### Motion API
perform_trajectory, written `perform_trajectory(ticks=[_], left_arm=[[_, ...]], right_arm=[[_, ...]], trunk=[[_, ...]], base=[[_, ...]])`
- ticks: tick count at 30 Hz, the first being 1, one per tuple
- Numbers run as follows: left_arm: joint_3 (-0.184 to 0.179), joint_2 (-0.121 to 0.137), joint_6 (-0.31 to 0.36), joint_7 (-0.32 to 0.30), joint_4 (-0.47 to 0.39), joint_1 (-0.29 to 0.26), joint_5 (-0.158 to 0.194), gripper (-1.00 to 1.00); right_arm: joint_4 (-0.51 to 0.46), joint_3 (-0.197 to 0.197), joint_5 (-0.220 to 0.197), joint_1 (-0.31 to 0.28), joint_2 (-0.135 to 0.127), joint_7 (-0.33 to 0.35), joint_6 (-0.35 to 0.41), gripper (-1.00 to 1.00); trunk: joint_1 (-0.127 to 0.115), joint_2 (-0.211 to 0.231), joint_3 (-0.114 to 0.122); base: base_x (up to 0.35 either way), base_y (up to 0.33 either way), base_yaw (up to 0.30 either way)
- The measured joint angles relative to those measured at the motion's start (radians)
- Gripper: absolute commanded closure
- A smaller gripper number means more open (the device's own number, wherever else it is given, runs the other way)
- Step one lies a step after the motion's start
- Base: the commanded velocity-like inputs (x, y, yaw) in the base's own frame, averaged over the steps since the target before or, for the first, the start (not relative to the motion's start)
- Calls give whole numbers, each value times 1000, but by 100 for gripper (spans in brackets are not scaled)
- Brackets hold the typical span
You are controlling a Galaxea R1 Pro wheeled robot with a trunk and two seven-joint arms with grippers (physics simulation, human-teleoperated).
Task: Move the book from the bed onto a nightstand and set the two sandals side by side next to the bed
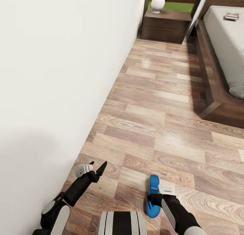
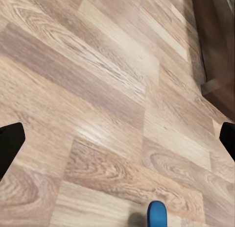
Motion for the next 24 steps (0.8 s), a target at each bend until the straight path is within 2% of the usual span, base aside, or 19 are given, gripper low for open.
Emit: perform_trajectory(ticks=[24], left_arm=[[0,0,0,0,0,0,0,-100]], right_arm=[[-1,0,0,0,0,0,0,100]], trunk=[[-11,6,93]], base=[[0,0,0]])
